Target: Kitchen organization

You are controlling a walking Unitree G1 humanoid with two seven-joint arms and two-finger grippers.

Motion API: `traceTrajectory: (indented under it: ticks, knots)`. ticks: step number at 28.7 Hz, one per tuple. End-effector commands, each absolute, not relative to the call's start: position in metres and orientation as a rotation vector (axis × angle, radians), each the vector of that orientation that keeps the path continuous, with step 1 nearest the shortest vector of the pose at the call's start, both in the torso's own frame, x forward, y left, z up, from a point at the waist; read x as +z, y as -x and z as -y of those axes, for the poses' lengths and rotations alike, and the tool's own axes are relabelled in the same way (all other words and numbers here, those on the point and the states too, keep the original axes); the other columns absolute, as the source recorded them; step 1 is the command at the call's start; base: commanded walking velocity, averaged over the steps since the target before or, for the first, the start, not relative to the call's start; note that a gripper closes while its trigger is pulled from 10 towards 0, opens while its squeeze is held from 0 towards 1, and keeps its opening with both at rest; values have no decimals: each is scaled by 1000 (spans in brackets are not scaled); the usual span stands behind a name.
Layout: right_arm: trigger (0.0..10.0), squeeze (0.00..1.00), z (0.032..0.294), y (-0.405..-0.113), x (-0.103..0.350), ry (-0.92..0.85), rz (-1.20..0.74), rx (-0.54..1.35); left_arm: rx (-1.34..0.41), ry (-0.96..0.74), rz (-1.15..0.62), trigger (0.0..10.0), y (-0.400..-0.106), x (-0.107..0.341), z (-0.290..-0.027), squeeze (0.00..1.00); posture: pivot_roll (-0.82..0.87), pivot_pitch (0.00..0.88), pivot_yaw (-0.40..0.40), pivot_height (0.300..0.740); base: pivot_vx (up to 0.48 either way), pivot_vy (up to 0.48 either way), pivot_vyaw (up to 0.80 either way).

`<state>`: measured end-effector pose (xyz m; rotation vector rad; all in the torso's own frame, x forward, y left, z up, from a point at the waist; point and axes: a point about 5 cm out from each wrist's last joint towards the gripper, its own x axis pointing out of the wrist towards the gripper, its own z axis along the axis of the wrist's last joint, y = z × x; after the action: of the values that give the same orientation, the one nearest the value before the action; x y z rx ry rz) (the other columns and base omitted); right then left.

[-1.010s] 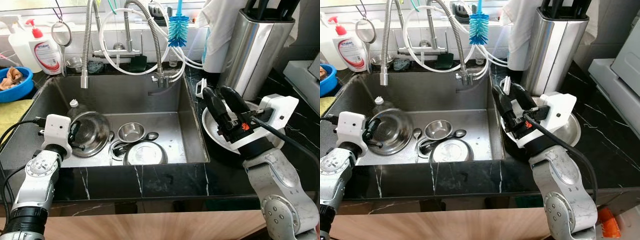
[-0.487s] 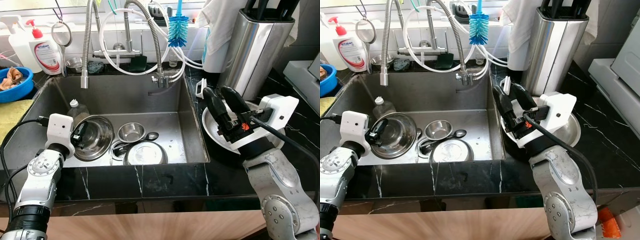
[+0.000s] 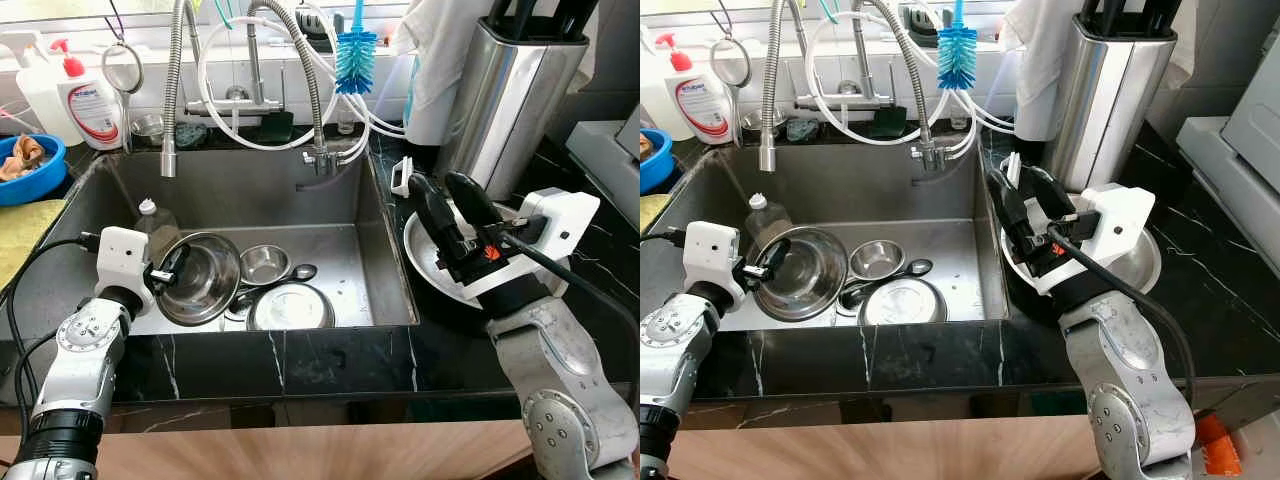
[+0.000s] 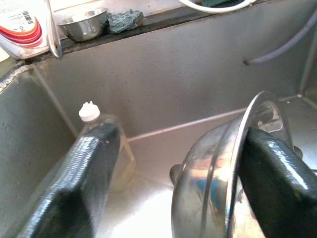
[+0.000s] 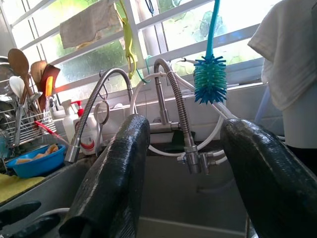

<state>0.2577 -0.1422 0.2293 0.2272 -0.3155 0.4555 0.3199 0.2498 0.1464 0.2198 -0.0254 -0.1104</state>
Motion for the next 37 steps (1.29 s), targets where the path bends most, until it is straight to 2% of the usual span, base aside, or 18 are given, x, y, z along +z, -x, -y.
traceTrajectory:
  ticks: [1,7,8,25,32,37]
  knots:
    - [10000,0,143,-258,228,-225,310,447,-132,-226,35,10000,-321,149,-246,0,26,32,36,740,0,0,0]
    - [10000,0,143,-258,228,-223,310,448,-160,-206,27,10000,-321,148,-243,0,24,29,36,740,0,0,0]
    - [10000,0,143,-259,228,-221,309,449,-182,-186,14,10000,-321,147,-241,1000,23,32,37,740,0,0,0]
    - [10000,0,141,-259,228,-217,299,467,-332,-39,-14,10000,-319,152,-229,1000,22,40,39,740,0,0,0]
    - [10000,0,139,-258,227,-209,288,492,-416,-35,-23,10000,-315,153,-221,1000,21,40,38,740,0,0,0]
    - [10000,0,139,-257,227,-207,286,497,-411,-47,-23,10000,-316,155,-221,1000,18,42,39,740,0,0,0]
